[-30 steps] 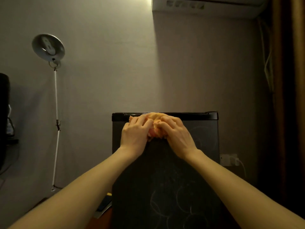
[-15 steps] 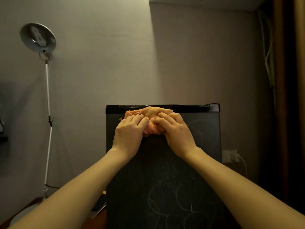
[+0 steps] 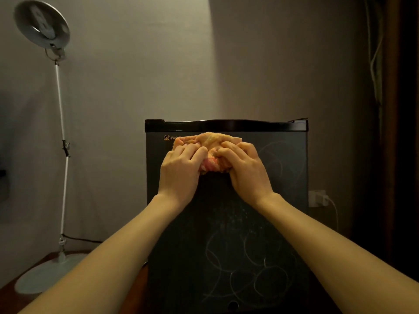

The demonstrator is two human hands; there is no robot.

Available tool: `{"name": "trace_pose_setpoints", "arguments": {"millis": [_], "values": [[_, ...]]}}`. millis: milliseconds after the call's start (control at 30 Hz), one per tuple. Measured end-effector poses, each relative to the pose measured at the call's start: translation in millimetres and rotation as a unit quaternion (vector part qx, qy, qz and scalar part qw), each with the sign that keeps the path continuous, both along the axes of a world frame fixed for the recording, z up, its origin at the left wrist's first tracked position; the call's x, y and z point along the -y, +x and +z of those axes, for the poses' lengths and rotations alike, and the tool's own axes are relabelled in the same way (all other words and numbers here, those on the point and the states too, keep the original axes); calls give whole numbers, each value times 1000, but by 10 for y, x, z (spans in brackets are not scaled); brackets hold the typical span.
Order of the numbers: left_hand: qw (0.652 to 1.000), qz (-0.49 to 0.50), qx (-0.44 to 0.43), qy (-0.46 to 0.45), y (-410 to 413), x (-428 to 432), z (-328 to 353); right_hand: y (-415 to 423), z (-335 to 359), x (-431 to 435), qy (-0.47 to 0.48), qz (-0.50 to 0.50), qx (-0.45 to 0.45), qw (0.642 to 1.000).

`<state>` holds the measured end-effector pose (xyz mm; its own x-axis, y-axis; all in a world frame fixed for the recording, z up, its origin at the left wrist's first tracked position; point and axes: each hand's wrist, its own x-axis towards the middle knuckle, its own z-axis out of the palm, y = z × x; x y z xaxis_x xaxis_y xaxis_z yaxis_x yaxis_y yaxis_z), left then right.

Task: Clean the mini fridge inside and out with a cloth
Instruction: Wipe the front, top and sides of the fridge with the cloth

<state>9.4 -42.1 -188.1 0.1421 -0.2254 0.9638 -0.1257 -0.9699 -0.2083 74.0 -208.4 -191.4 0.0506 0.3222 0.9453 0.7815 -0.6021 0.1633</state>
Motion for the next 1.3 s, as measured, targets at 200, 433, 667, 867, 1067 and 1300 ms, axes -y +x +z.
{"name": "trace_pose_setpoints", "arguments": {"millis": [200, 433, 667, 867, 1067, 1300], "values": [[1000, 12, -5, 14, -15, -14, -139, 22, -190, -3, 1, 1, -1, 1000], [999, 30, -26, 21, -33, -29, -322, -26, -396, 2, 2, -4, 13, 1000], [997, 46, -50, 21, -43, -43, -560, -21, -655, -4, -2, -12, 0, 1000], [996, 52, -70, 25, -69, -51, -773, -32, -890, 2, -10, -16, -14, 1000], [993, 66, -86, 36, -93, -75, -1039, -43, -1168, 0, -23, -22, -13, 999], [989, 72, -110, 61, -151, -113, -1407, -71, -1596, 4, -42, -25, -30, 998]]}}
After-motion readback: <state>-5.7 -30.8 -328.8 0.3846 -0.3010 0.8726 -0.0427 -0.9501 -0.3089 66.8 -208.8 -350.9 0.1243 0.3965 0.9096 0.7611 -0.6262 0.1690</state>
